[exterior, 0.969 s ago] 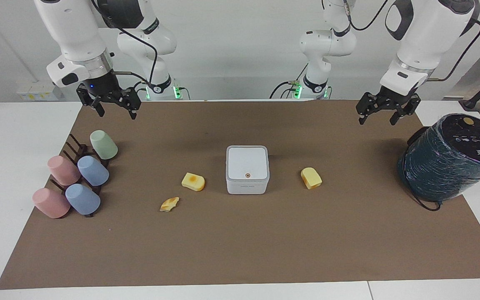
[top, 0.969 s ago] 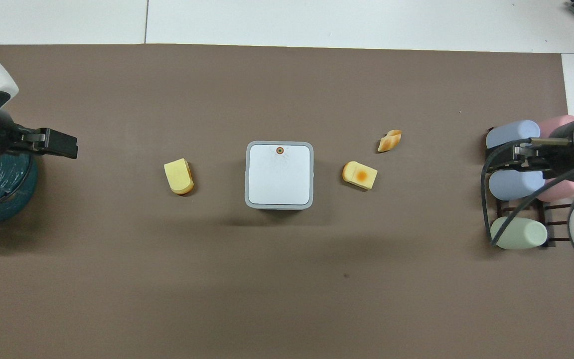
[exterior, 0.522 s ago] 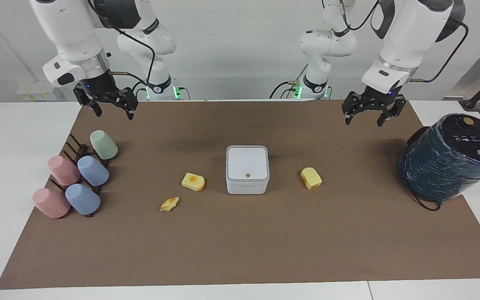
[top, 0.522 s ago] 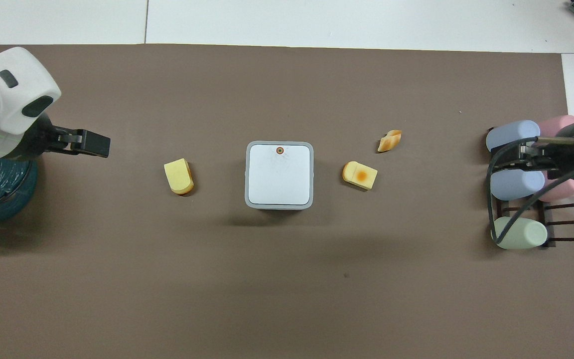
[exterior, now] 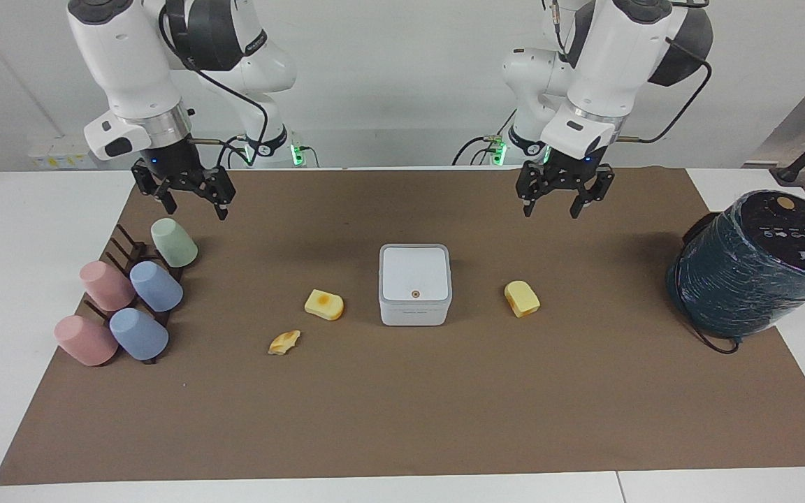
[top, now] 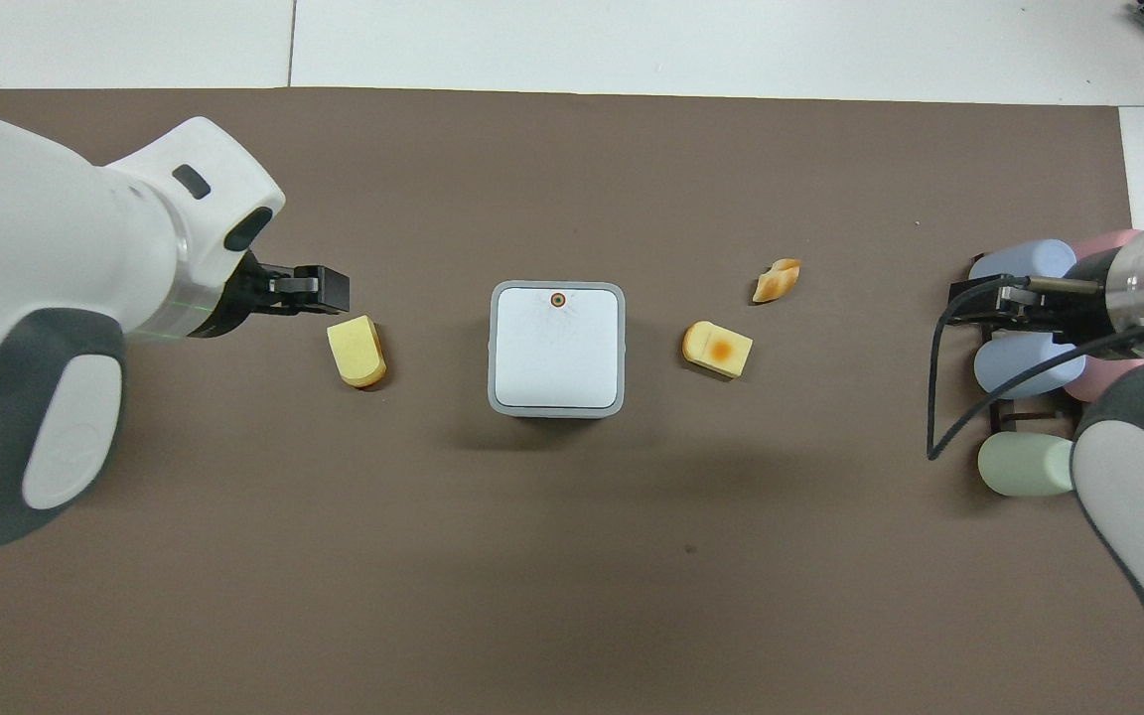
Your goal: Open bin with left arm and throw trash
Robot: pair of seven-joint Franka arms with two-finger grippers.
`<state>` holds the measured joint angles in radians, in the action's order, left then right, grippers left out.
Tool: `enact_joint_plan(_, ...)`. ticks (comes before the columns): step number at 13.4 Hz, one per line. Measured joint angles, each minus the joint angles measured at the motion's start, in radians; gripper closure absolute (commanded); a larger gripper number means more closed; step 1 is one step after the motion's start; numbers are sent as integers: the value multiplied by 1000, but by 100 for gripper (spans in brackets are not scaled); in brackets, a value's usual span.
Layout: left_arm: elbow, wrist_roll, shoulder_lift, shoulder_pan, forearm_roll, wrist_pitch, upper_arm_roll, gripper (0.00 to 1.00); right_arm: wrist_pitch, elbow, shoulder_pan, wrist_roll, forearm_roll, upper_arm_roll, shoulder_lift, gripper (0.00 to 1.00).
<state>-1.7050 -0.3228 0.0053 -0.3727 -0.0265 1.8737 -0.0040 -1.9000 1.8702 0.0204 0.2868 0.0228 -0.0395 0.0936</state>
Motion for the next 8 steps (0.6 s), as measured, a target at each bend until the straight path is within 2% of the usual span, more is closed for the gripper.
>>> enact_joint_plan(4,-67,-186,54,-87,-47,206,-2,88,-131,83,6,64,0,-4,-11,0)
enact_joint_plan(6,-70,-229,101,-109,-73,301,-3,95,-228,100,22,100,-1,-5,-60,0)
enact_joint_plan(8,-70,-262,140,-124,-83,386,-3,97,-339,107,40,157,-1,-5,-139,0)
